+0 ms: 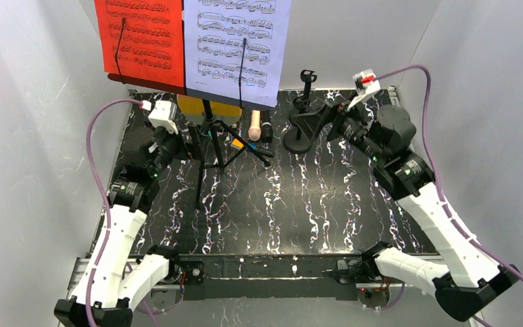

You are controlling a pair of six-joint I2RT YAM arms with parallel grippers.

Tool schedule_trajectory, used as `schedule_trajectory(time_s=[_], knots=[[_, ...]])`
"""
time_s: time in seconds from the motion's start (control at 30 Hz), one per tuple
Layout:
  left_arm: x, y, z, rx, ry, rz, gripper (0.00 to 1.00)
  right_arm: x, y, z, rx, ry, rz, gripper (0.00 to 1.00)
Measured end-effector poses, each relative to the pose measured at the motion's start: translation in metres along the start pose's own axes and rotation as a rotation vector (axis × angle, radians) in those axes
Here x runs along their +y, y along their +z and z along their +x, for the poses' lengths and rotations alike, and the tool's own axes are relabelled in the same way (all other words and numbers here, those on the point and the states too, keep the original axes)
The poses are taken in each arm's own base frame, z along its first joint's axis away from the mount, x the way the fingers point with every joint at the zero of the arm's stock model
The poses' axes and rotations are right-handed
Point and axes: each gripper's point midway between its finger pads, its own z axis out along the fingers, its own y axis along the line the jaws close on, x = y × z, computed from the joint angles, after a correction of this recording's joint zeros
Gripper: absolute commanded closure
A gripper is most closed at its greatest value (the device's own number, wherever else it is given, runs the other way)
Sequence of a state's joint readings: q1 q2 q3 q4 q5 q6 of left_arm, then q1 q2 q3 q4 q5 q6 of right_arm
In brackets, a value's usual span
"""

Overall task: Pack up the instrument practice props
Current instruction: Pick up the sheet music from the music stand.

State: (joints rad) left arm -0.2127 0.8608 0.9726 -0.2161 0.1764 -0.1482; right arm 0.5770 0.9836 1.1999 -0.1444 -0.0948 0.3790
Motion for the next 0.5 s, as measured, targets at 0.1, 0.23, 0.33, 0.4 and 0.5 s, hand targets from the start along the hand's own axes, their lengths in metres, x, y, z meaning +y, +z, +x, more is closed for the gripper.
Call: schedule_trajectory(time_s=[0.1, 0.23, 0.33, 0.4, 0.5], knots=[[-0.013, -0.014, -0.021, 0.0, -0.03, 0.034, 0.09, 0.016, 0.01, -0.027, -0.004, -0.035, -0.05, 0.01], [-0.035, -0.035, -0.067, -0.027, -0.064, 0.094, 0.11, 0.038, 0.018, -0.053, -0.005, -0.07, -0.129, 0.01], [-0.052, -0.054, -0.103, -0.083, -0.072, 0.15, 0.11, 0.049, 0.02, -0.064, -0.003, -0.089, -0.178, 0.01], [-0.067, -0.07, -0.124, -0.117, -0.079, 0.207, 0.12, 0.056, 0.021, -0.069, -0.002, -0.099, -0.206, 0.01], [-0.085, -0.087, -0.152, -0.162, -0.09, 0.282, 0.14, 0.067, 0.022, -0.081, -0.011, -0.117, -0.253, 0.01]])
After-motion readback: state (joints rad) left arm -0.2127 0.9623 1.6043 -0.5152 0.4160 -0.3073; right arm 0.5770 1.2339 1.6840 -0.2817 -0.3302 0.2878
